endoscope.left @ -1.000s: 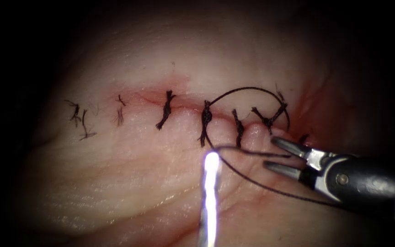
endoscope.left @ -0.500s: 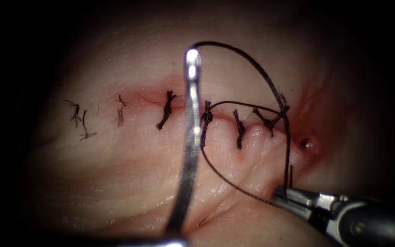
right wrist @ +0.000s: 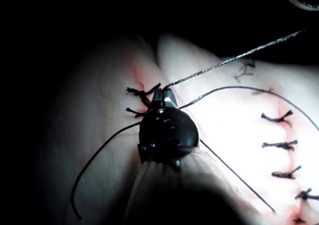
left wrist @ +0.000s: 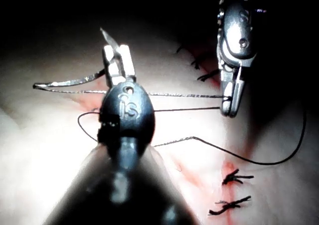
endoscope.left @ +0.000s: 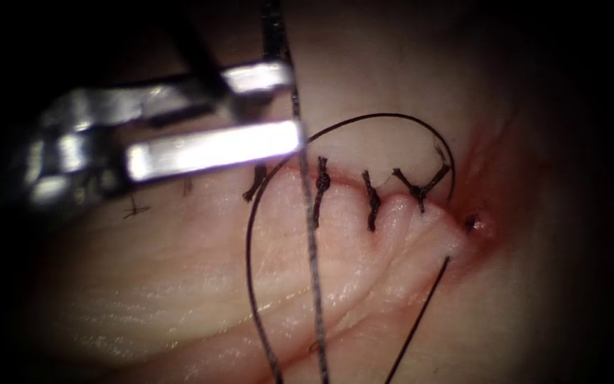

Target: Wound Closure

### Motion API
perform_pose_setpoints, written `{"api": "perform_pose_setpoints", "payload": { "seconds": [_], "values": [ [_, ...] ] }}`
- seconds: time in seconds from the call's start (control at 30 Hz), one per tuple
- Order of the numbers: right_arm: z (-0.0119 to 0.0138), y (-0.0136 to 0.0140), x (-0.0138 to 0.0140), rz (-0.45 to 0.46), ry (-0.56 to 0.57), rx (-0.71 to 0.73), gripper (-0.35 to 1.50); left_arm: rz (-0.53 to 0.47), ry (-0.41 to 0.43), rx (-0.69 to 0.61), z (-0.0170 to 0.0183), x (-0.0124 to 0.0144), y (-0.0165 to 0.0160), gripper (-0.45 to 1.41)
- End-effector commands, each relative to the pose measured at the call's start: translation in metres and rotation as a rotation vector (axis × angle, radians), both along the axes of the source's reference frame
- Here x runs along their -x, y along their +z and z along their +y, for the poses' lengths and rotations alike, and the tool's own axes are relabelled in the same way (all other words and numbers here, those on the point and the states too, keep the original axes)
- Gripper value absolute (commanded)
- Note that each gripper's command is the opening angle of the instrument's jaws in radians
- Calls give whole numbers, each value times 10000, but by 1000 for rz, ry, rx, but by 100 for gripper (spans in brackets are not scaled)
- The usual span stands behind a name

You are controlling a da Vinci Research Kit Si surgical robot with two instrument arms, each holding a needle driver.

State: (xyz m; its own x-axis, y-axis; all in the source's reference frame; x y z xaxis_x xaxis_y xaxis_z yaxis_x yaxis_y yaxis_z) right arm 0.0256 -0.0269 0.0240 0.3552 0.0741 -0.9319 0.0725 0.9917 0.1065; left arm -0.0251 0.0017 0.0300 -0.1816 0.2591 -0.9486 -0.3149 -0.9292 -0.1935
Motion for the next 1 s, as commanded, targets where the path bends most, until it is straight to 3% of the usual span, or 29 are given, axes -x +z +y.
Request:
{"api": "perform_pose_setpoints", "payload": {
  "seconds": [0.03, 0.07, 0.13, 0.17, 0.2, 0.33, 0.47, 0.6, 1.0],
  "values": [
    [-2, -7, -12, 25, 4, 2, -35, 1, 0, 2, 2, 2, 7, -45],
    [3, -10, -11, 42, 11, -1, -25, 6, -2, 3, 2, 0, 9, -45],
    [12, -12, -5, 46, 45, 0, 71, 28, -12, 2, 4, -7, 15, -45],
    [18, -11, -1, 43, 57, 29, 106, 36, -16, 2, 5, -11, 17, -45],
    [26, -10, 7, 37, 76, 52, 118, 44, -20, 1, 7, -15, 19, -45],
    [43, 2, 39, 26, 109, 104, 125, 119, -51, 11, 14, -37, 30, -45],
    [57, 18, 71, -31, 153, 168, 126, 268, -92, 83, 26, -74, 41, -45],
    [66, 47, 88, -100, 179, 215, 128, 304, -121, 88, 33, -99, 49, -45],
    [85, 162, 76, -224, 210, 255, 140, 314, -134, 98, 30, -89, 57, -45]
  ]
}}
